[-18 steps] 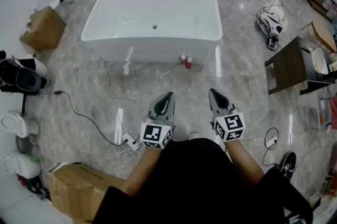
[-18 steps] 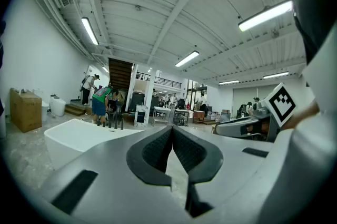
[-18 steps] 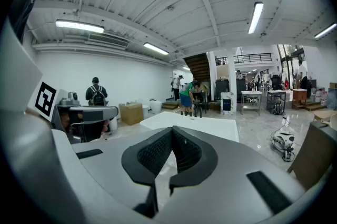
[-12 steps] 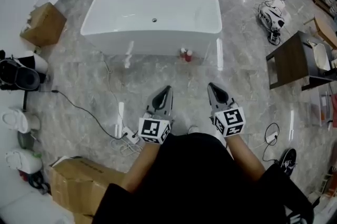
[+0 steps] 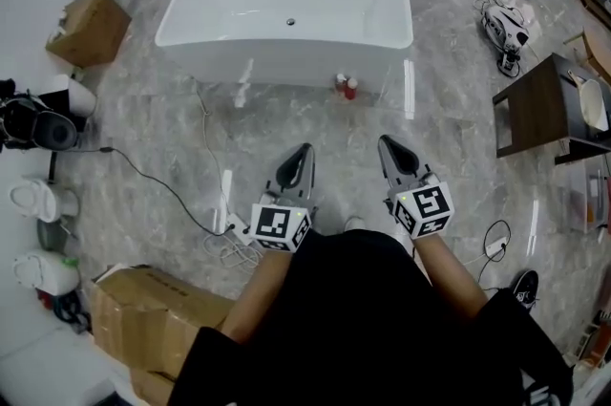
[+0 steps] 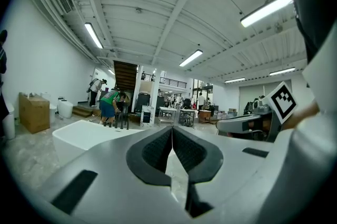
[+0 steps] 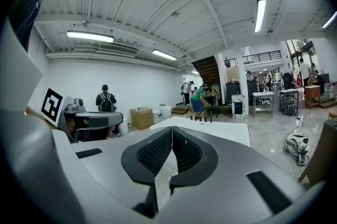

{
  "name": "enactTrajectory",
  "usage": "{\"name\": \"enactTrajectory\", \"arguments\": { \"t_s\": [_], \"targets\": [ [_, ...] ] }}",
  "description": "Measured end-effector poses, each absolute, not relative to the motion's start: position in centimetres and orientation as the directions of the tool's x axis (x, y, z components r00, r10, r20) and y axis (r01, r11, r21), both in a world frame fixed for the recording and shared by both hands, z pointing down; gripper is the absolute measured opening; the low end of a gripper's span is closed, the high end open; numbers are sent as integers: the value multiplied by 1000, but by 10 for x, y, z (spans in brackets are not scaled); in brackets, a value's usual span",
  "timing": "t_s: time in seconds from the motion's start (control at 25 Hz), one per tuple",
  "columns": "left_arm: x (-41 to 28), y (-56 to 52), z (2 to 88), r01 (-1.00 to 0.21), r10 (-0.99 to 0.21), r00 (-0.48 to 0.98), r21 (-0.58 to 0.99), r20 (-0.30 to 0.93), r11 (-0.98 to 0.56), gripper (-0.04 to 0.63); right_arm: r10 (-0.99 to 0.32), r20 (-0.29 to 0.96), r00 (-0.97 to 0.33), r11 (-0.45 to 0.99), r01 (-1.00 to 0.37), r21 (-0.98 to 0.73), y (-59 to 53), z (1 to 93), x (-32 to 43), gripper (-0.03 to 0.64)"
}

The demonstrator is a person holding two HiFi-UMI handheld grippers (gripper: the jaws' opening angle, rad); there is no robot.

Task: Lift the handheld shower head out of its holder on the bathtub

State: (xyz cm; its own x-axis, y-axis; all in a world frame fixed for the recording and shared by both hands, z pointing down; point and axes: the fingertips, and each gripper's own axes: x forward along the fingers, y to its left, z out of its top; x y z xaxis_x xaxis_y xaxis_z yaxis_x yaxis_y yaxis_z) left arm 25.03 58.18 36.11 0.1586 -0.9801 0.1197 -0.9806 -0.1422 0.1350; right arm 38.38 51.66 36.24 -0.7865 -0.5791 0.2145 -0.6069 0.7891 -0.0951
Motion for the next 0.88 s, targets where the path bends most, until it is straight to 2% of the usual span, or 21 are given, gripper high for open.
{"name": "enactTrajectory", "arguments": {
  "t_s": [0.2, 0.24, 0.32, 0.36, 0.52, 0.88],
  "targets": [
    [252, 589, 360, -981, -980, 161, 131, 118, -145, 3, -567, 203, -798, 806, -589, -65, 513, 359, 385, 2],
    [252, 589, 361, -981, -980, 160, 134, 119, -144, 10, -564, 204, -800, 805, -588, -80, 511, 360, 387, 25],
    [254, 589, 364, -979, -980, 157, 153, 122, -138, 149, -558, 217, -801, 799, -589, -121, 507, 366, 392, 217],
    [254, 590, 364, -978, -981, 153, 163, 117, -133, 196, -549, 226, -804, 798, -585, -142, 507, 369, 394, 222],
    [252, 594, 358, -980, -987, 133, 160, 92, -118, 277, -531, 238, -814, 798, -574, -182, 509, 373, 395, 247],
    [269, 593, 359, -981, -986, 132, 153, 98, -116, 301, -541, 204, -816, 802, -574, -166, 509, 369, 410, 252]
  ]
}}
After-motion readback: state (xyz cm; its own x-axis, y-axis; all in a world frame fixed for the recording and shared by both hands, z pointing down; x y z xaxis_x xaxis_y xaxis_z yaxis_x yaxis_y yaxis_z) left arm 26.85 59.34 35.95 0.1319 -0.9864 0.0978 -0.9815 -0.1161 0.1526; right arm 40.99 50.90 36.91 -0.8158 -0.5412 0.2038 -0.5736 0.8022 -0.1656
